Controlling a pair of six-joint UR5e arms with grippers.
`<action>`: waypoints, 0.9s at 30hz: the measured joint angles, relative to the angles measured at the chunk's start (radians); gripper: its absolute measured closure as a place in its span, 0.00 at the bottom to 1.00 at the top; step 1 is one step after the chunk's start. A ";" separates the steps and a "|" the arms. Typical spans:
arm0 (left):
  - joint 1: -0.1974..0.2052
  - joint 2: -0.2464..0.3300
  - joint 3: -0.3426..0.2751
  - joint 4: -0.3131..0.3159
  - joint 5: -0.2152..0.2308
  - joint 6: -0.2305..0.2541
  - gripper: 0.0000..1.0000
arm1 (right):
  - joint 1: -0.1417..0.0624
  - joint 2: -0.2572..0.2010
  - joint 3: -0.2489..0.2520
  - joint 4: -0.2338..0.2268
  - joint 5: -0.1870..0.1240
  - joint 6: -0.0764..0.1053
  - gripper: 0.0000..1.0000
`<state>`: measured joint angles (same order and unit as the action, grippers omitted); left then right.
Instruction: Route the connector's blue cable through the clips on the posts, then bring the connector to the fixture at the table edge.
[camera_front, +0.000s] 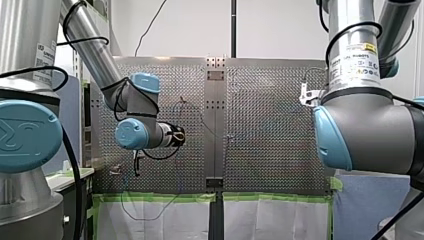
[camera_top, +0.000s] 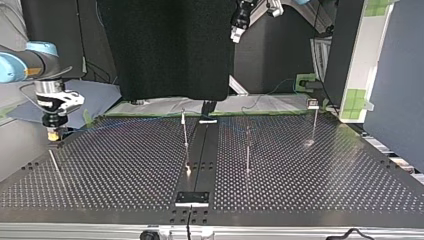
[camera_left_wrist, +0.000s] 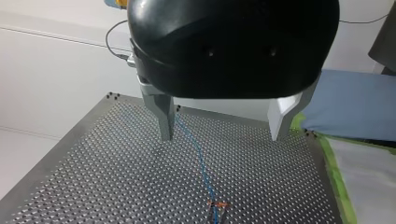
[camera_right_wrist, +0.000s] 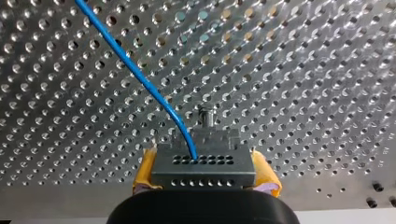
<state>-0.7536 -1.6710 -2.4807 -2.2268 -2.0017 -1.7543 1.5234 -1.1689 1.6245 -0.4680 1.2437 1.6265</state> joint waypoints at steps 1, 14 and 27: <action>0.000 0.000 0.000 -0.005 -0.001 0.001 0.00 | -0.005 0.002 -0.003 -0.002 -0.012 -0.003 1.00; 0.002 0.000 0.012 -0.038 -0.005 0.003 0.00 | -0.033 0.013 -0.032 -0.005 -0.127 -0.026 1.00; 0.004 0.000 0.019 -0.058 -0.009 0.009 0.00 | -0.047 0.054 -0.078 0.039 -0.139 -0.073 1.00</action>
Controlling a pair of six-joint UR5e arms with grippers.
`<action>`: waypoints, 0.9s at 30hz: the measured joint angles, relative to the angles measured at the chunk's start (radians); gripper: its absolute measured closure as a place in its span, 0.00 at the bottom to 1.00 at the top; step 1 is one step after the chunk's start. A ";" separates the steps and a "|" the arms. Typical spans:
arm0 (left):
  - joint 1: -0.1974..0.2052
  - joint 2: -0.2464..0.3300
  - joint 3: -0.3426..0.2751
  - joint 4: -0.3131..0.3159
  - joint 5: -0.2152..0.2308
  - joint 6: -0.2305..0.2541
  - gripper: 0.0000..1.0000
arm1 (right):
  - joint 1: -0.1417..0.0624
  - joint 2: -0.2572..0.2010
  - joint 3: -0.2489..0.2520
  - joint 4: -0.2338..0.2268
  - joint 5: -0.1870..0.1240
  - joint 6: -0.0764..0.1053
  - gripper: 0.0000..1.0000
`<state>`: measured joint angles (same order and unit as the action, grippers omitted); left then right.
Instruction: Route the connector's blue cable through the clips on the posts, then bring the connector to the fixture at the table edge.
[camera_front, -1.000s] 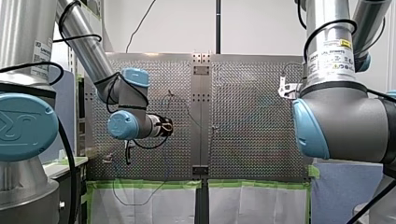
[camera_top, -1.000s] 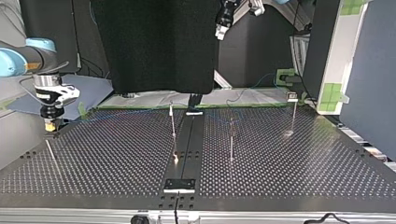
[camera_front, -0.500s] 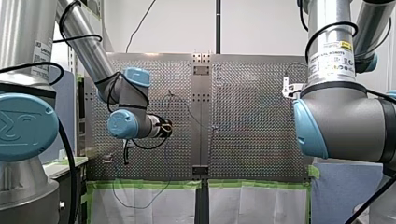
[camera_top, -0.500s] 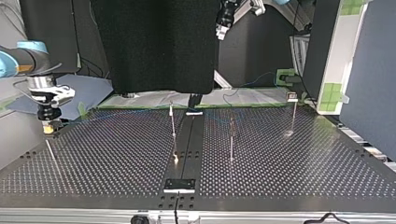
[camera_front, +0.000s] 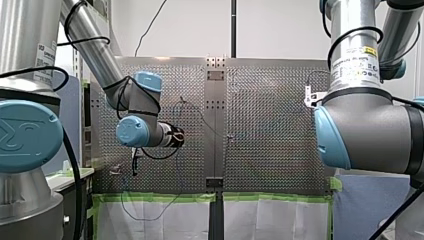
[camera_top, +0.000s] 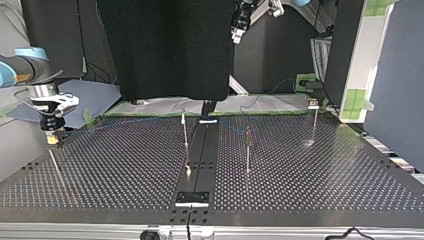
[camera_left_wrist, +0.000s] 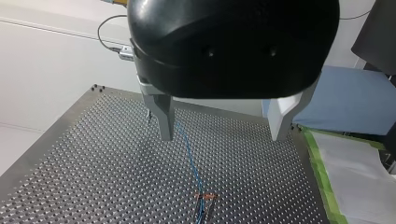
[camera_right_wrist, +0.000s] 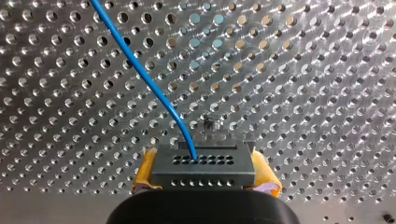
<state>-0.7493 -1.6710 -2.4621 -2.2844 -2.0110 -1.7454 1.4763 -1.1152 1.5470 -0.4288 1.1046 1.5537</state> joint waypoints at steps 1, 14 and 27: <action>0.000 0.000 0.000 0.000 0.000 0.000 0.00 | -0.001 0.001 -0.003 0.001 0.000 -0.001 1.00; 0.002 0.000 0.000 -0.006 -0.001 0.001 0.00 | -0.009 0.003 -0.017 0.003 0.000 -0.005 1.00; 0.004 0.000 0.001 -0.014 -0.001 0.001 0.00 | -0.010 0.014 -0.028 0.000 -0.002 -0.005 1.00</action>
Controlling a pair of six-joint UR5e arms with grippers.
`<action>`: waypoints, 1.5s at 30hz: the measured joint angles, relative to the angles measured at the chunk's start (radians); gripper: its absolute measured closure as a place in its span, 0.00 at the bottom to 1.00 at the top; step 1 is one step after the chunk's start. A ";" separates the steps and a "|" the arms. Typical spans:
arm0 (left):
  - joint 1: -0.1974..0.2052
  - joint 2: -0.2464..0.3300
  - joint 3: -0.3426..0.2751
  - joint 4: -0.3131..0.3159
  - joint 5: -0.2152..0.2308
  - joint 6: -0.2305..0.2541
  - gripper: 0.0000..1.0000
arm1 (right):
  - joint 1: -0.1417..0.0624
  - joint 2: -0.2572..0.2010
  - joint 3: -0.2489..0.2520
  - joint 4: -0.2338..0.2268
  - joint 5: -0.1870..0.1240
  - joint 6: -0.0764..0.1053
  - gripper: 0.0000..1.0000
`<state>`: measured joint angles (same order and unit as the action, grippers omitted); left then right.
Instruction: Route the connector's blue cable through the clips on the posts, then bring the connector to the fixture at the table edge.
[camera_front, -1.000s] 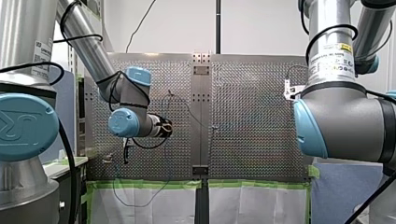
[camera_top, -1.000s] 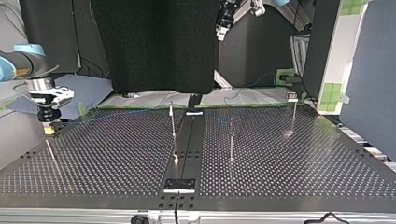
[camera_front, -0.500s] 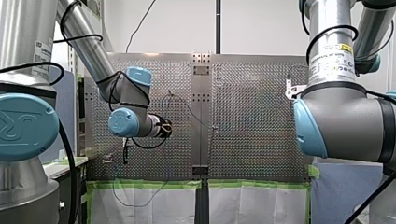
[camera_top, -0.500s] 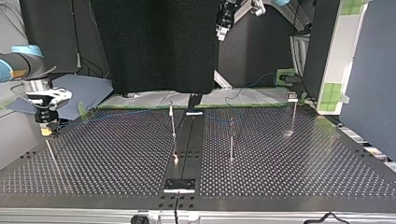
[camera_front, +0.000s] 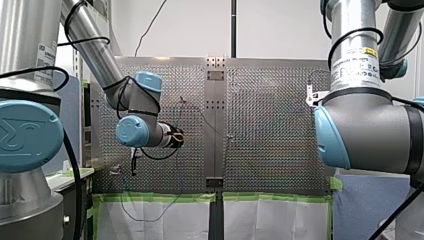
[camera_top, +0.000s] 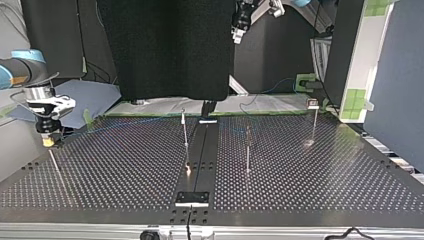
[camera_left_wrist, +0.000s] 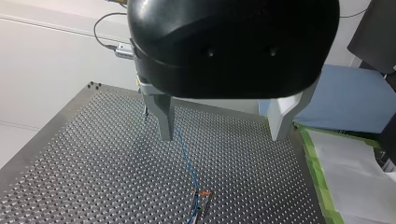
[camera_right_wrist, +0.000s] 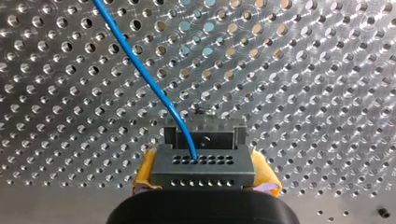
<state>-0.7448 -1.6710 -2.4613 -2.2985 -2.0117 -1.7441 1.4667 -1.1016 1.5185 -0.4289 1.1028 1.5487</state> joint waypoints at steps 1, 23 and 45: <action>0.000 0.000 0.000 0.000 0.000 0.000 0.00 | 0.001 0.001 0.000 -0.001 -0.001 0.000 1.00; 0.000 0.000 0.004 -0.001 0.000 0.000 0.00 | 0.012 0.020 -0.022 0.000 -0.010 0.012 1.00; 0.001 0.000 0.004 -0.001 0.000 -0.002 0.00 | 0.019 0.023 -0.028 -0.019 -0.010 0.010 1.00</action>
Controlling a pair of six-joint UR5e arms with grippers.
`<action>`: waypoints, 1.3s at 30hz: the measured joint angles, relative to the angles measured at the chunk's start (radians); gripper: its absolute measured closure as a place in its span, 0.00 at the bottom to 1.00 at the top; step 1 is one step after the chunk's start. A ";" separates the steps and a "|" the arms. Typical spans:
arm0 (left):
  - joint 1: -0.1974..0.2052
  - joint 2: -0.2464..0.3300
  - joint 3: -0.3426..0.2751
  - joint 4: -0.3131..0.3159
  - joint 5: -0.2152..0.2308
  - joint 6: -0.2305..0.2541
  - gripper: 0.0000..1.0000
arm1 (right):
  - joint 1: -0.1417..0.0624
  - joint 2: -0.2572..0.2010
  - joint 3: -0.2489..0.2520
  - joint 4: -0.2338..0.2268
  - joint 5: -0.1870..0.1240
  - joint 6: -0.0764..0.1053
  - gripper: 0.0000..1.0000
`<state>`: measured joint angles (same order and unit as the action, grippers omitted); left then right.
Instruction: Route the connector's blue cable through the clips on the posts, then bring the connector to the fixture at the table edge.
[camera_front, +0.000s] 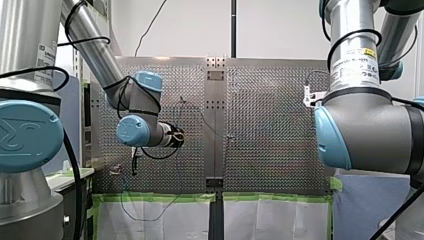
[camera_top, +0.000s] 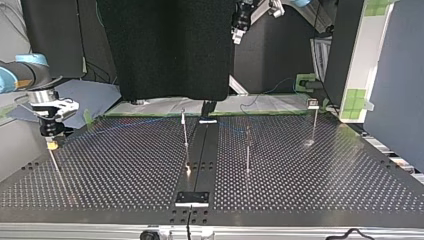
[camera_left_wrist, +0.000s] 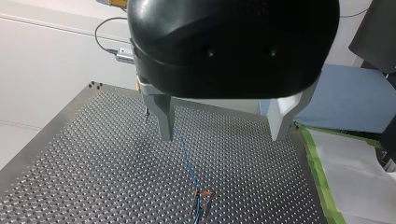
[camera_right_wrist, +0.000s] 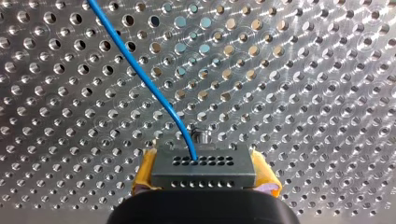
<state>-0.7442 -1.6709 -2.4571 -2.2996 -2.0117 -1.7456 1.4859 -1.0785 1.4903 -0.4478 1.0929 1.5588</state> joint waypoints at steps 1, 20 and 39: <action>0.000 0.000 0.000 0.000 0.000 0.000 0.00 | 0.001 0.000 0.000 0.000 0.000 -0.001 0.88; 0.000 0.000 0.000 -0.003 -0.001 0.001 0.00 | 0.010 0.002 -0.002 0.002 0.000 -0.026 0.18; 0.000 0.000 0.000 -0.006 -0.015 0.002 0.00 | 0.008 0.004 -0.001 0.001 0.018 -0.026 0.00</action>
<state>-0.7444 -1.6710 -2.4572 -2.3055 -2.0267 -1.7441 1.4937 -1.0748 1.4891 -0.4471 1.1113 1.5329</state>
